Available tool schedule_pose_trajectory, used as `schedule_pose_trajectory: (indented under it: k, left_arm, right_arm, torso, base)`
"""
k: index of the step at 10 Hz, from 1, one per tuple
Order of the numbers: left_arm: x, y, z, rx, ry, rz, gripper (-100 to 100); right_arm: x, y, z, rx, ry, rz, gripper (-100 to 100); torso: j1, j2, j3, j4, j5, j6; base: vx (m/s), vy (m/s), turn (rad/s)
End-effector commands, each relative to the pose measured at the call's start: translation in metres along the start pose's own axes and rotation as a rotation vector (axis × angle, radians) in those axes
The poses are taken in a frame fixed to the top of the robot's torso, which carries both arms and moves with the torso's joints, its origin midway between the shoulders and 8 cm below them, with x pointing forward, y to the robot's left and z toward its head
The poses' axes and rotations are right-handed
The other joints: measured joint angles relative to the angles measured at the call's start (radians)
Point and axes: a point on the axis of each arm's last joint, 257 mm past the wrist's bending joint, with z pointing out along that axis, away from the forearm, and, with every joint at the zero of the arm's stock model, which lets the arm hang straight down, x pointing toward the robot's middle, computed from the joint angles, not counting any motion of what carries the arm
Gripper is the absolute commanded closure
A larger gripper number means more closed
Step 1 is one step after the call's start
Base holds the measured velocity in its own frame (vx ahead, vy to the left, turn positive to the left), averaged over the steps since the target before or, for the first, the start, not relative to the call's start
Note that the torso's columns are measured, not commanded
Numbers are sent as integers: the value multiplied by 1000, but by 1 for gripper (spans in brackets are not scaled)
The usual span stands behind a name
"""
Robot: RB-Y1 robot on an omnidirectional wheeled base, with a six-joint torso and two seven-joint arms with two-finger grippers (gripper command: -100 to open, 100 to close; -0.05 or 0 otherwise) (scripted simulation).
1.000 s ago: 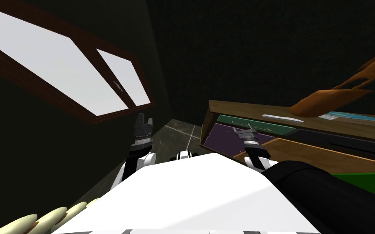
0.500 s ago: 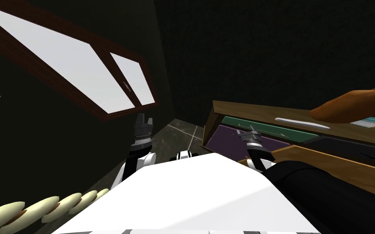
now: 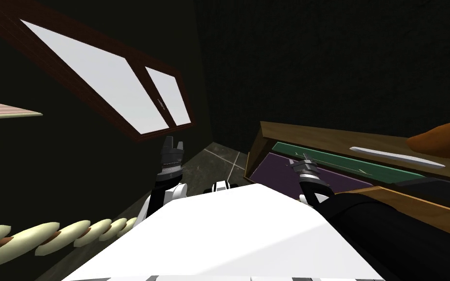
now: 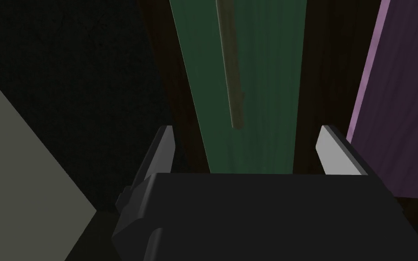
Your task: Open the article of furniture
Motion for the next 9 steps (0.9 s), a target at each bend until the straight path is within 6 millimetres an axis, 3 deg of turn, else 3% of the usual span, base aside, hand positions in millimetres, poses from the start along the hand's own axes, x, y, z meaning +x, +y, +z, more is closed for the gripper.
schedule_pose_trajectory:
  k: [1,3,4,5,6,9]
  left_arm:
    - [0,0,0,0,0,0,0]
    - [0,0,0,0,0,0,0]
    - [0,0,0,0,0,0,0]
    - [0,0,0,0,0,0,0]
    - [0,0,0,0,0,0,0]
    - [0,0,0,0,0,0,0]
  right_arm:
    - [16,5,-3,-17,45,-99,-100]
    - [18,6,-4,-18,46,-104,-100]
    - [27,-4,-4,-18,58,-110,-100]
    - [23,-1,-4,-18,51,-113,-100]
    - [24,-2,-4,-18,53,-110,100]
    - [22,-6,-6,-15,43,-108,100]
  torso:
    - [0,0,0,0,0,0]
    - [0,0,0,0,0,0]
    - [0,1,0,0,0,0]
    - [-3,-3,-1,-1,-1,0]
    - [-1,-1,-1,0,-1,0]
    - [0,3,4,-1,-6,-1]
  base:
    - [21,10,74]
    - [12,8,34]
    - [74,-34,61]
    - [47,-26,20]
    - [6,-4,-2]
    - [-101,93,-34]
